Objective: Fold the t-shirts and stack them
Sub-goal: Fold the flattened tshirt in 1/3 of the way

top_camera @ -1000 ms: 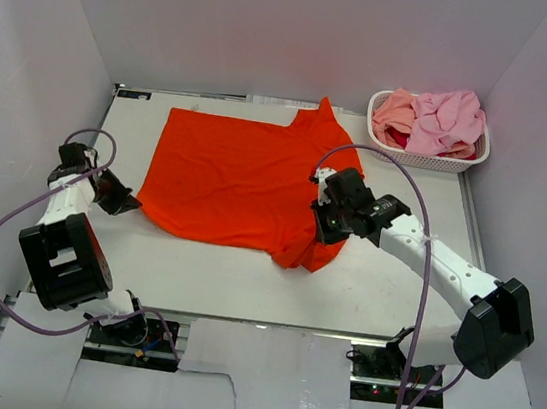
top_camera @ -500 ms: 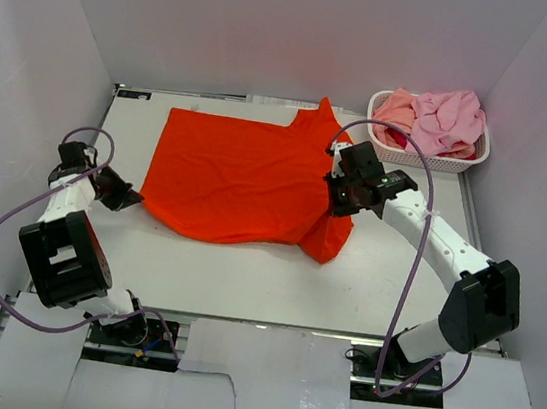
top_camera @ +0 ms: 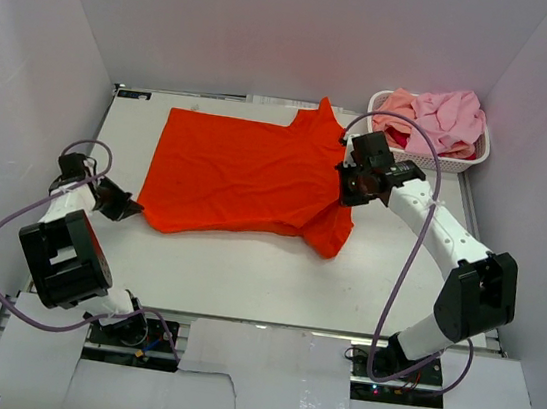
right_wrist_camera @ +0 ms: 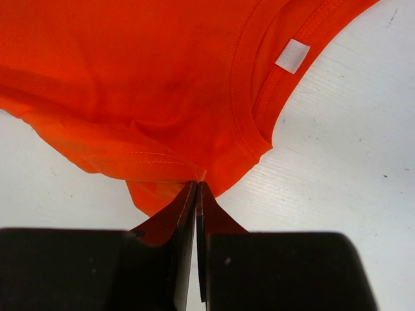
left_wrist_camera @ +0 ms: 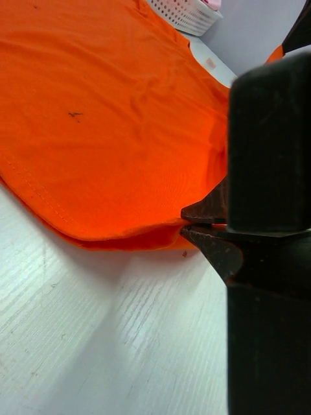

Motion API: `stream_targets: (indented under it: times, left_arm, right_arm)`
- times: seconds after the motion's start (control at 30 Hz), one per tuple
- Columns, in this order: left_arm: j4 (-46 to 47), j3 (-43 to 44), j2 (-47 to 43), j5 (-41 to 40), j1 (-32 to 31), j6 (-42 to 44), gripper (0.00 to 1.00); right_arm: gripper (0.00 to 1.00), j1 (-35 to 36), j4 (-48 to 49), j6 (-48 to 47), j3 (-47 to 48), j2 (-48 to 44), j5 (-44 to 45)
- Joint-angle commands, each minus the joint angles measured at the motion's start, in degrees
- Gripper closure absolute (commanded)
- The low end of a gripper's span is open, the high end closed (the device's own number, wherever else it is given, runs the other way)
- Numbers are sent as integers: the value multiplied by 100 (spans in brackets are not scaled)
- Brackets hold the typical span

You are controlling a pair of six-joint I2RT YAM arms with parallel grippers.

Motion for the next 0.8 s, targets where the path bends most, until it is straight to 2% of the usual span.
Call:
stream_targets:
  times: [0.0, 0.77]
  left_arm:
    - [143, -33, -315, 60, 78, -106, 100]
    - [161, 538, -95, 245, 289, -379, 100]
  right_arm:
    - [92, -138, 26, -95, 112, -116, 15]
    - [92, -569, 18, -77, 121, -345, -64]
